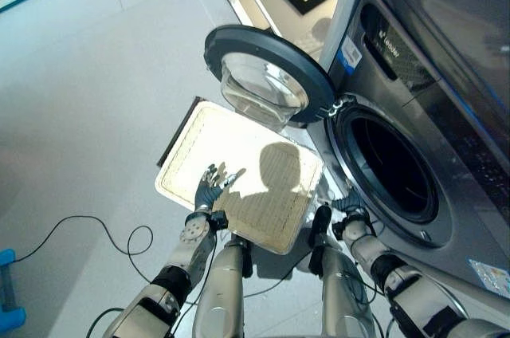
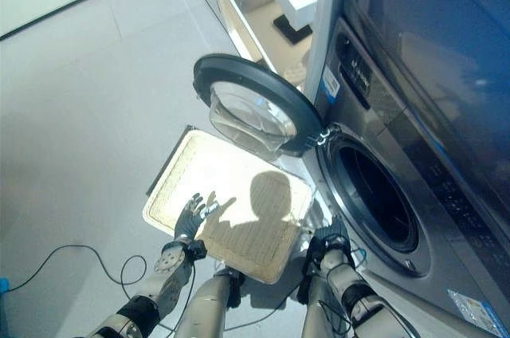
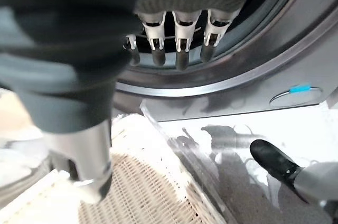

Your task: Put the clothes into the washing machine.

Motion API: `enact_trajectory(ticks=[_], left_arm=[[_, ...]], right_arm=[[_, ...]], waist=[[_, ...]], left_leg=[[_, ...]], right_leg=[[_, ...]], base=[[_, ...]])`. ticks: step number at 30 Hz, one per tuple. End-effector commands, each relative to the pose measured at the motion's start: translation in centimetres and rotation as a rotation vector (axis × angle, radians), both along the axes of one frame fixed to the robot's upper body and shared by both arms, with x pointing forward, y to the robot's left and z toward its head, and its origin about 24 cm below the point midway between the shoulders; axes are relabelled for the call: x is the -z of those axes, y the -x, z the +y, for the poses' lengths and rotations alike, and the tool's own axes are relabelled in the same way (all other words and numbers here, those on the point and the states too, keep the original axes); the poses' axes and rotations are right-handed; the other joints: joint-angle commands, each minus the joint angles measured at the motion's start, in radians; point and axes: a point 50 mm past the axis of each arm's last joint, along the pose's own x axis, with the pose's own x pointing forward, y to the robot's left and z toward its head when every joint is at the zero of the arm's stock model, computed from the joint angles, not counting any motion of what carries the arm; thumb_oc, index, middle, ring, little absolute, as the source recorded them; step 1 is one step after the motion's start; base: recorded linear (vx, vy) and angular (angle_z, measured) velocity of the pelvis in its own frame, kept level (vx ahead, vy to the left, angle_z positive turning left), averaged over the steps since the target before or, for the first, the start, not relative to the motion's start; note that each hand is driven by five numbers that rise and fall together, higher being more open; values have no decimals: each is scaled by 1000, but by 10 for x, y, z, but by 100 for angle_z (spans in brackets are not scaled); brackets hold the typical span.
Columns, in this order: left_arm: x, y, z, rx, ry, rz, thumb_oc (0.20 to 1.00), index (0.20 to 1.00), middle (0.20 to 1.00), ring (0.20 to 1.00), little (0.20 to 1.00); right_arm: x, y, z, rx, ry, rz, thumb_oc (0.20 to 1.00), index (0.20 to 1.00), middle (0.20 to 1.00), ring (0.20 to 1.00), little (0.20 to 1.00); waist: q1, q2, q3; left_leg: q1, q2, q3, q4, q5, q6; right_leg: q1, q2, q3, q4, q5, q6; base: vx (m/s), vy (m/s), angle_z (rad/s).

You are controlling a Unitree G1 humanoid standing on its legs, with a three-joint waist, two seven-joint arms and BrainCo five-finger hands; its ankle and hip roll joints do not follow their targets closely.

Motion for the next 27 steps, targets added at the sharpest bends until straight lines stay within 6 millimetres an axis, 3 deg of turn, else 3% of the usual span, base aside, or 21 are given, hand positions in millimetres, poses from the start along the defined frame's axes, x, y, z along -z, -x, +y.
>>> enact_trajectory(ticks=[1,2,5,7,15,21,27], left_arm=[[12,9,-4,118,-196,31,1000,1000,1000,1000,1000],[29,24,1,144,-266,121,1000,1000,1000,1000,1000],[44,39,6,161,-311,207,1000,1000,1000,1000,1000],[64,63,13,182,-387,347,1000,1000,1000,1000,1000],[87,98,17,248,-445,519,1000,1000,1000,1000,1000],[90,102,9,338,-479,528,1000,1000,1000,1000,1000],[88,101,6,405,-493,485,1000,1000,1000,1000,1000]], right_arm=[[3,5,-2,-83,-4,16,1000,1000,1000,1000,1000],[14,16,2,-122,-41,70,1000,1000,1000,1000,1000],[24,28,8,-183,-78,115,1000,1000,1000,1000,1000],[39,48,21,-282,-109,193,1000,1000,1000,1000,1000],[60,79,26,-361,-86,339,1000,1000,1000,1000,1000],[69,89,24,-391,-25,456,1000,1000,1000,1000,1000],[70,90,36,-580,63,484,1000,1000,1000,1000,1000]], waist=[[-7,-7,-79],[-12,-18,-130],[-19,-31,-175],[-29,-47,-243],[-37,-61,-329],[-40,-60,-367],[-42,-60,-381]], left_leg=[[59,-29,39,-56,-11,-16],[102,-29,38,-94,-2,-17],[139,-27,41,-114,-1,-15],[194,-19,45,-154,5,-14],[273,-19,44,-214,9,-10],[313,-23,33,-249,7,-3],[328,-18,28,-244,0,2]], right_leg=[[102,26,3,62,-150,64],[152,39,12,18,-147,62],[192,45,18,-12,-143,60],[244,54,38,-54,-133,60],[318,64,57,-142,-99,63],[354,77,78,-177,-91,60],[361,82,96,-159,-107,54]], base=[[172,-37,-8],[198,-40,-13],[175,-46,-14],[188,-68,-11],[53,-47,-9],[42,-29,-4],[50,-27,-6]])
